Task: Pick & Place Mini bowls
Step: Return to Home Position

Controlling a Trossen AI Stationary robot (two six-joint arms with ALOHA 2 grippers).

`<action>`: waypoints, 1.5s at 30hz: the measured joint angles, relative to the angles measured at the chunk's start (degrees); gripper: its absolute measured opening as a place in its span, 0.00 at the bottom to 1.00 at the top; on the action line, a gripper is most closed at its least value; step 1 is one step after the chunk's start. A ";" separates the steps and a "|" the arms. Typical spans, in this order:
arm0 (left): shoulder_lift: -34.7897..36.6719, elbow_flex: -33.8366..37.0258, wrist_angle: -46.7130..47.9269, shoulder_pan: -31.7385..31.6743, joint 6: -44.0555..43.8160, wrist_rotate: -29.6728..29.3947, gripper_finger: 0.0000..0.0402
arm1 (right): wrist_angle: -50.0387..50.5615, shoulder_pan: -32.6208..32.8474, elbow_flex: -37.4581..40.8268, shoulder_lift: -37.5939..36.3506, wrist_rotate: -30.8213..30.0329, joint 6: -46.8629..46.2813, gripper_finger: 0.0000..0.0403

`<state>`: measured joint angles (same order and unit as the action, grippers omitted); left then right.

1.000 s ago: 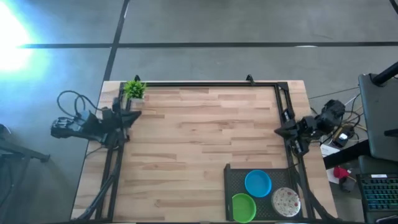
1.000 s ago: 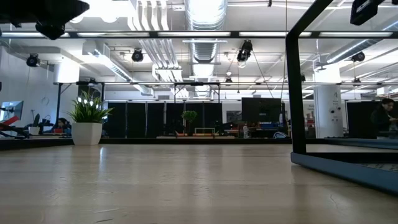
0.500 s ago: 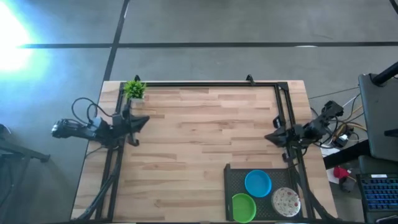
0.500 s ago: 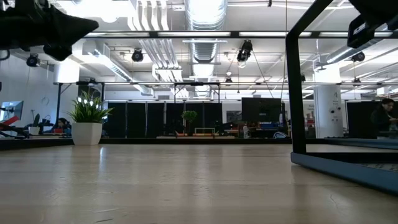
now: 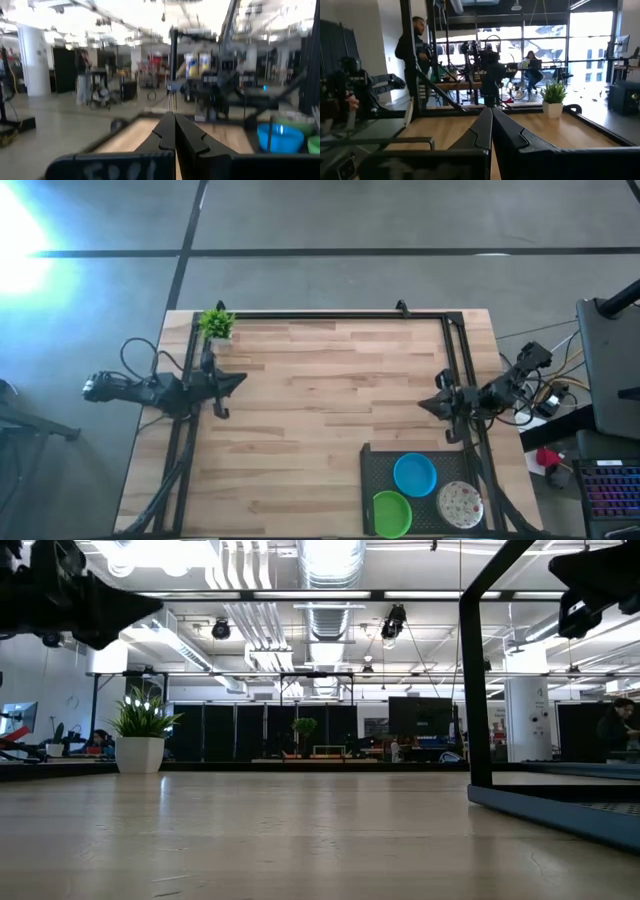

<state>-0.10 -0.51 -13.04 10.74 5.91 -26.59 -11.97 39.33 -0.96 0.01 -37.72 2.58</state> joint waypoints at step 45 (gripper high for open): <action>-0.13 0.15 9.71 -0.02 -3.07 -4.28 0.00 | 8.20 0.02 0.45 0.59 -2.84 -0.89 0.02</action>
<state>-0.23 -0.36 -3.33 10.72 2.83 -30.87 -3.77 39.35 -0.51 0.60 -40.56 1.68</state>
